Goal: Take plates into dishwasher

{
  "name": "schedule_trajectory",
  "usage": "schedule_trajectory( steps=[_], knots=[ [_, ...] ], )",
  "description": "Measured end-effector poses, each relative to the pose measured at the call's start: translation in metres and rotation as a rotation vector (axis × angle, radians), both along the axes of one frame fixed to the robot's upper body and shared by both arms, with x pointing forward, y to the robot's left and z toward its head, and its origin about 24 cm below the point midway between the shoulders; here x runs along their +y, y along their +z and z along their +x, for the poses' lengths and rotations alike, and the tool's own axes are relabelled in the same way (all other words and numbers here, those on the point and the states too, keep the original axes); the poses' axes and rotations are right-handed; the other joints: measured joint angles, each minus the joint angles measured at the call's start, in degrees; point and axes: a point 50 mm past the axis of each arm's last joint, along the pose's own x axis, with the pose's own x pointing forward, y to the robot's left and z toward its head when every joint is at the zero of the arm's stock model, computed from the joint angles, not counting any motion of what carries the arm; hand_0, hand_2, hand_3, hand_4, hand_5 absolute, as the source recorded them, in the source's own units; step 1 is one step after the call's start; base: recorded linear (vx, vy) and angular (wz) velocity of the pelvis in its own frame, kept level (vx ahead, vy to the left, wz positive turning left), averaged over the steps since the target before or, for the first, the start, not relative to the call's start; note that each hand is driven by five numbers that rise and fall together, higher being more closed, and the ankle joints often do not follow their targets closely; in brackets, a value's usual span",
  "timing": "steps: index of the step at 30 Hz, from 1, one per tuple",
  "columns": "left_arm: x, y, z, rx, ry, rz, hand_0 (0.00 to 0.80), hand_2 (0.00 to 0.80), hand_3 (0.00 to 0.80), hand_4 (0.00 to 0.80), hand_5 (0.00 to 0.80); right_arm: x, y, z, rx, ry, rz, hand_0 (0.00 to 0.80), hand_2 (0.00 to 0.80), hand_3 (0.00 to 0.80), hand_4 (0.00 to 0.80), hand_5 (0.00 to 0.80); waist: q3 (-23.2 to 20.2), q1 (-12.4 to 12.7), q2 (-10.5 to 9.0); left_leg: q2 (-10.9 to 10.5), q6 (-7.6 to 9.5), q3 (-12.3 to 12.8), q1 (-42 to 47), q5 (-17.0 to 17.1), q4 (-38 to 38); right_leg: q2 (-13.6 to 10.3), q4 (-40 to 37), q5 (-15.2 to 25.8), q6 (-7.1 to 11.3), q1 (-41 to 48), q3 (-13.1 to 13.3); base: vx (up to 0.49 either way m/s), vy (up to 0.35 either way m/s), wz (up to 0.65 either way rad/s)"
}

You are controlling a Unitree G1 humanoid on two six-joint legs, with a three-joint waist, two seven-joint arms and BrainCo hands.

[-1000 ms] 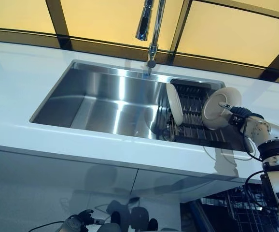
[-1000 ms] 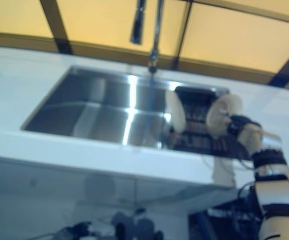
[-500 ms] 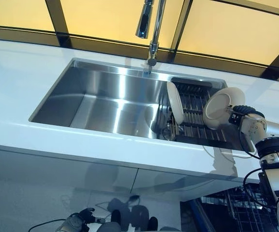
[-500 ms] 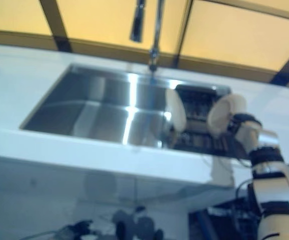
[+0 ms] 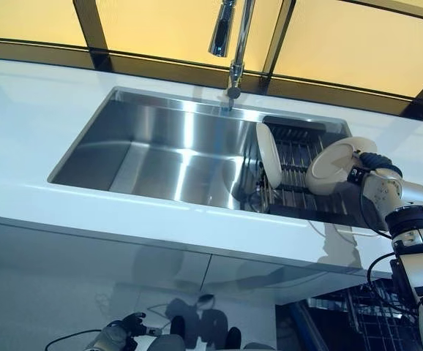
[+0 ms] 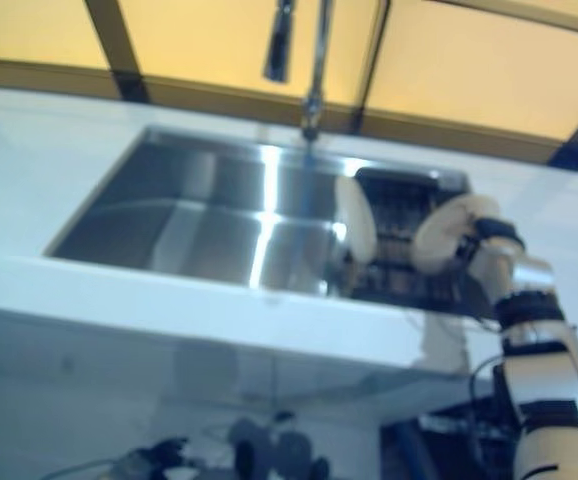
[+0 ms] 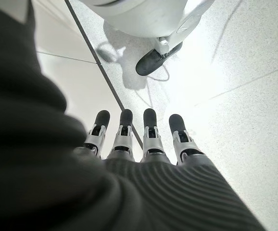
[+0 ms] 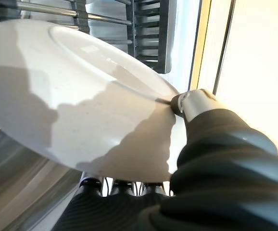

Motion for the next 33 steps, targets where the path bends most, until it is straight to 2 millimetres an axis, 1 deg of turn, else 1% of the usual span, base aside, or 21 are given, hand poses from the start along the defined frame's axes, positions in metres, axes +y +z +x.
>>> schedule_trajectory(
  steps=[2, 5, 7, 10, 15, 17, 19, 21, 22, 23, 25, 26, 27, 28, 29, 30, 31, 32, 33],
  knots=[
    [0.0, 0.0, 0.0, 0.001, 0.0, 0.0, 0.0, 0.0, 0.0, 0.0, 0.0, 0.003, 0.005, 0.002, -0.035, 0.01, -0.007, 0.8, 0.8, 0.8, 0.8, 0.8, 0.0, 0.0, 0.01, 0.0, 0.01, 0.0, 0.0, 0.0, 0.0, 0.0, 0.0, 0.0, 0.0, 0.0, 0.0, 0.0, 0.0, 0.0],
    [0.0, 0.0, 0.0, 0.0, 0.0, -0.001, 0.0, 0.0, 0.0, 0.0, 0.0, 0.011, 0.019, 0.006, -0.128, 0.045, -0.026, 0.8, 0.8, 0.8, 0.8, 0.8, 0.0, -0.2, 0.01, 0.0, -0.07, 0.0, 0.0, 0.0, 0.0, 0.0, 0.0, 0.0, 0.0, 0.0, 0.0, -0.005, 0.021, 0.0],
    [-0.001, 0.0, -0.001, 0.0, 0.0, -0.002, 0.0, 0.0, 0.0, 0.0, 0.0, 0.016, 0.03, 0.008, -0.201, 0.067, -0.052, 0.8, 0.8, 0.8, 0.8, 0.8, 0.0, -0.1, 0.01, 0.0, -0.06, 0.0, 0.0, 0.0, 0.0, 0.0, 0.0, 0.0, 0.0, 0.0, 0.0, -0.008, 0.045, 0.0],
    [-0.001, -0.001, -0.001, 0.0, 0.001, -0.003, 0.0, 0.0, 0.0, 0.0, 0.0, 0.028, 0.054, 0.009, -0.329, 0.114, -0.139, 0.8, 0.8, 0.8, 0.8, 0.8, 0.0, -0.3, 0.0, 0.0, -0.05, 0.0, 0.0, -0.1, 0.0, 0.0, 0.0, 0.0, 0.0, 0.0, 0.0, -0.008, 0.059, -0.01],
    [0.0, -0.001, -0.003, -0.002, 0.002, -0.003, 0.0, 0.0, 0.0, 0.0, 0.0, 0.05, 0.086, 0.003, -0.505, 0.197, -0.287, 0.8, 0.8, 0.8, 0.8, 0.8, 0.1, -1.3, -0.31, -0.1, 0.06, 0.2, 0.3, -0.1, 0.0, -0.1, 0.3, 0.0, 0.04, -0.1, 0.2, -0.017, 0.099, -0.02],
    [0.0, -0.001, -0.003, -0.008, -0.001, -0.007, 0.0, 0.0, 0.0, 0.0, 0.0, 0.057, 0.094, -0.002, -0.558, 0.227, -0.332, 0.8, 0.8, 0.8, 0.8, 0.8, 0.2, -1.5, -0.53, -0.1, 0.25, 1.1, 0.4, -0.3, 0.0, -0.1, 0.8, 0.0, 0.09, -0.6, 1.1, -0.033, 0.126, -0.18],
    [-0.001, -0.001, -0.002, -0.012, -0.004, -0.011, 0.0, 0.0, 0.0, 0.0, 0.0, 0.06, 0.097, -0.011, -0.603, 0.247, -0.368, 0.8, 0.8, 0.8, 0.8, 0.8, 0.3, -1.8, -0.83, 0.0, 0.38, 1.8, 0.4, -0.3, -0.1, -0.1, 1.6, 0.1, 0.19, -1.4, 1.9, -0.027, 0.136, -0.22],
    [-0.001, -0.001, -0.004, -0.01, -0.005, -0.011, 0.0, 0.0, 0.0, 0.0, 0.0, 0.056, 0.095, -0.019, -0.621, 0.24, -0.375, 0.8, 0.8, 0.8, 0.8, 0.8, 0.4, -2.1, -1.16, 0.3, 0.51, 2.6, 0.4, -0.2, -0.1, -0.1, 3.1, 0.1, 0.36, -2.5, 2.7, -0.014, 0.131, -0.23],
    [0.0, -0.001, -0.005, -0.011, 0.001, -0.011, 0.0, 0.0, 0.0, 0.0, 0.0, 0.055, 0.093, -0.022, -0.624, 0.24, -0.381, 0.8, 0.8, 0.8, 0.8, 0.8, 0.4, -2.7, -1.28, 0.4, 0.58, 3.0, 0.4, -0.2, -0.1, 0.0, 3.9, 0.2, 0.48, -3.2, 2.9, -0.009, 0.116, -0.23],
    [0.001, -0.001, -0.006, -0.008, -0.001, -0.008, 0.0, 0.0, 0.0, 0.0, 0.0, 0.052, 0.09, -0.027, -0.631, 0.236, -0.378, 0.8, 0.8, 0.8, 0.8, 0.8, 0.4, -3.3, -1.31, 0.6, 0.71, 3.4, 0.4, -0.1, -0.1, 0.1, 4.5, 0.4, 0.91, -3.7, 3.2, -0.009, 0.09, -0.29],
    [0.001, -0.001, -0.007, -0.007, -0.005, -0.004, 0.0, 0.0, 0.0, 0.0, 0.0, 0.046, 0.087, -0.035, -0.644, 0.223, -0.376, 0.8, 0.8, 0.8, 0.8, 0.8, 0.4, -3.8, -1.32, 1.0, 0.78, 5.2, 0.4, -0.1, -0.2, 0.3, 4.9, 1.4, 2.43, -5.1, 4.2, -0.024, 0.071, -0.43],
    [0.002, -0.002, -0.009, 0.0, -0.006, 0.0, 0.0, 0.0, 0.0, 0.0, 0.0, 0.045, 0.087, -0.038, -0.652, 0.224, -0.378, 0.8, 0.8, 0.8, 0.8, 0.8, 0.6, -4.7, -1.19, 1.4, 0.92, 6.1, 0.4, 0.0, -0.2, 0.3, 5.4, 1.7, 3.29, -5.8, 4.1, -0.063, 0.06, -0.53],
    [0.002, -0.002, -0.01, 0.006, -0.02, 0.009, 0.0, 0.0, 0.0, 0.0, 0.0, 0.044, 0.087, -0.042, -0.662, 0.224, -0.381, 0.8, 0.8, 0.8, 0.8, 0.8, 0.7, -4.6, -1.1, 1.8, 1.03, 7.6, 0.5, 0.1, -0.2, 0.1, 6.2, 1.6, 4.31, -6.6, 3.3, -0.093, 0.051, -0.54],
    [0.002, -0.002, -0.009, 0.006, -0.032, 0.016, 0.0, 0.0, 0.0, 0.0, 0.0, 0.043, 0.087, -0.044, -0.669, 0.225, -0.383, 0.8, 0.8, 0.8, 0.8, 0.8, 0.7, -4.7, -1.05, 2.1, 1.08, 8.9, 0.6, 0.1, -0.2, -0.6, 6.7, 1.5, 5.27, -7.6, 1.8, -0.136, 0.043, -0.66],
    [0.002, -0.001, -0.008, 0.006, -0.034, 0.017, 0.0, 0.0, 0.0, 0.0, 0.0, 0.043, 0.09, -0.045, -0.679, 0.231, -0.389, 0.8, 0.8, 0.8, 0.8, 0.8, 0.9, -4.7, -0.68, 3.0, 1.21, 10.5, 0.6, 0.2, -0.2, -1.9, 8.3, 0.9, 5.49, -8.5, -0.3, -0.163, 0.023, -0.69],
    [0.002, -0.002, -0.008, 0.006, -0.033, 0.017, 0.0, 0.0, 0.0, 0.0, 0.0, 0.044, 0.093, -0.047, -0.692, 0.24, -0.401, 0.8, 0.8, 0.8, 0.8, 0.8, 1.1, -4.4, -0.03, 4.3, 1.2, 12.2, 0.5, 0.2, -0.1, -3.1, 10.4, 1.0, 5.56, -9.6, -2.3, -0.172, 0.005, -0.72],
    [0.002, -0.001, -0.008, 0.007, -0.029, 0.021, 0.0, 0.0, 0.0, 0.0, 0.0, 0.045, 0.096, -0.049, -0.708, 0.25, -0.412, 0.8, 0.8, 0.8, 0.8, 0.8, 1.5, -4.5, 0.81, 6.4, 1.09, 13.9, 0.4, 0.3, 0.0, -4.1, 13.6, 1.0, 5.55, -10.7, -3.7, -0.167, -0.002, -0.64],
    [0.004, -0.001, -0.008, 0.011, -0.027, 0.026, 0.0, 0.0, 0.0, 0.0, 0.0, 0.045, 0.097, -0.051, -0.718, 0.258, -0.419, 0.8, 0.8, 0.8, 0.8, 0.8, 1.6, -4.4, 1.36, 8.3, 0.91, 14.8, 0.4, 0.3, 0.1, -4.7, 16.3, 1.0, 5.57, -11.1, -4.2, -0.192, -0.038, -0.57],
    [0.008, -0.001, -0.01, 0.021, -0.022, 0.04, 0.0, 0.0, 0.0, 0.0, 0.0, 0.045, 0.097, -0.054, -0.727, 0.265, -0.421, 0.8, 0.8, 0.8, 0.8, 0.8, 1.4, -4.3, 1.03, 8.7, 0.63, 14.9, 0.3, 0.2, 0.4, -5.5, 18.0, 2.5, 4.97, -10.9, -4.7, -0.202, -0.063, -0.58]
  ],
)
